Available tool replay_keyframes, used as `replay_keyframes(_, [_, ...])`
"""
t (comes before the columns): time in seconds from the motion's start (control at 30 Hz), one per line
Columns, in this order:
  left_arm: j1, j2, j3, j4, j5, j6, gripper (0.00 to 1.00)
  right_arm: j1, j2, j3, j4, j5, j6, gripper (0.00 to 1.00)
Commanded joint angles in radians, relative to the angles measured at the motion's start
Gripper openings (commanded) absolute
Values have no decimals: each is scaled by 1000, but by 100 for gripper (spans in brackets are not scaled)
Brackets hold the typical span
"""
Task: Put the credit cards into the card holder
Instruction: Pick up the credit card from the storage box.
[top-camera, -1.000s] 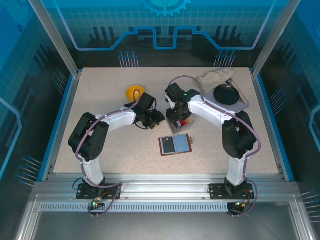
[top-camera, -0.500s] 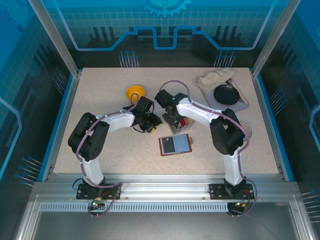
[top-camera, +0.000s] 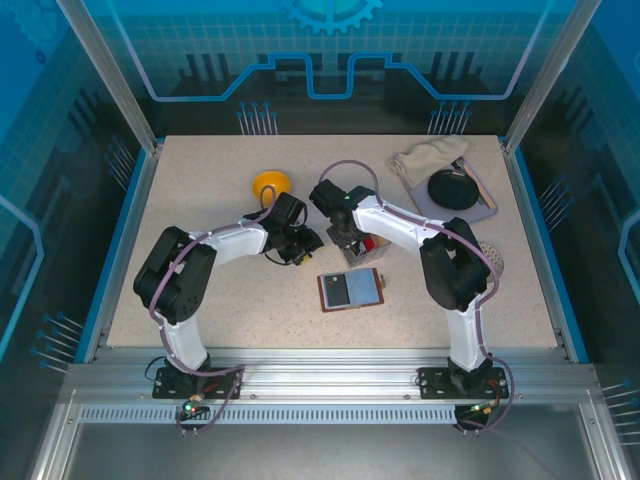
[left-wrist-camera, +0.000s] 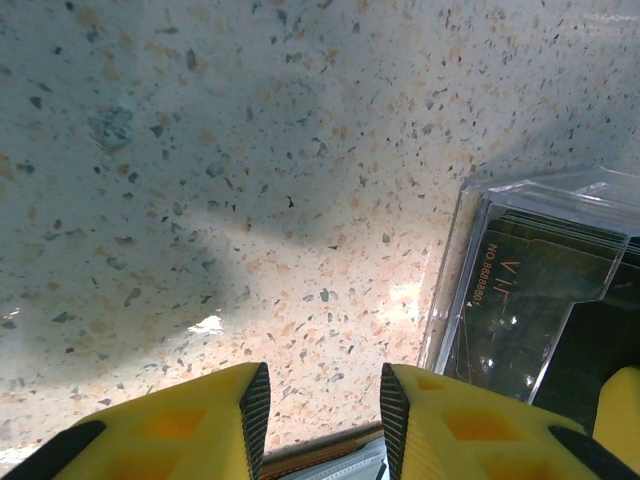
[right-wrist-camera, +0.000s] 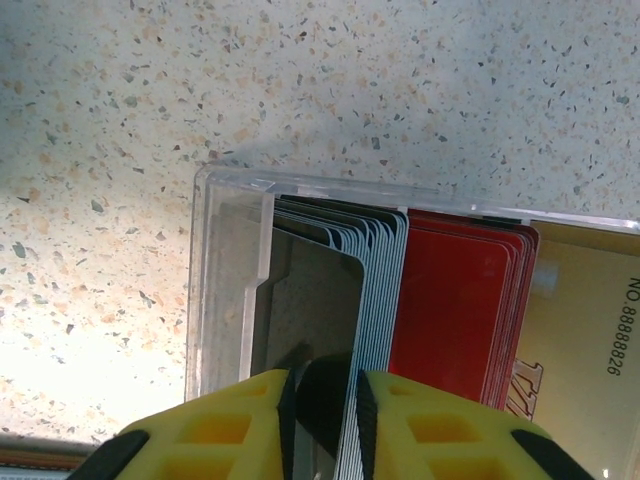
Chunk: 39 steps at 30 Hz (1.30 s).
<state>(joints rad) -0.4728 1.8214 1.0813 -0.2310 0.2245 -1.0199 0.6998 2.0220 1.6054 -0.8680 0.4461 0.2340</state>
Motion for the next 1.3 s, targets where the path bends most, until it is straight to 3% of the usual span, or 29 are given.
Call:
replay_keyframes(0.0, [10,-33,-17,-11,4,1,38,7,-46,3,-26,40,4,21])
replay_keyframes(0.37, [10,-33,-13,-13,6,1,38,8,-70,-1,-31,41,6,17])
replay_keyframes(0.5, [10,-36,-14,-12,8,4,38,4,-92,2,-37,20,11,11])
replay_keyframes(0.83, [10,-78,-28,17,18,19,38,-60,-196,-31,-34,-184,69,6])
replay_keyframes(0.97, [10,-121,-66,128,77,22,40,-121,-283,-75,7,-338,119,4])
replay_keyframes(1.13, [18,-185,-151,417,208,-35,51,-307,-459,-268,261,-773,277,4])
replay_keyframes(1.27, [20,-188,-159,605,316,-99,57,-412,-514,-344,400,-1000,375,4])
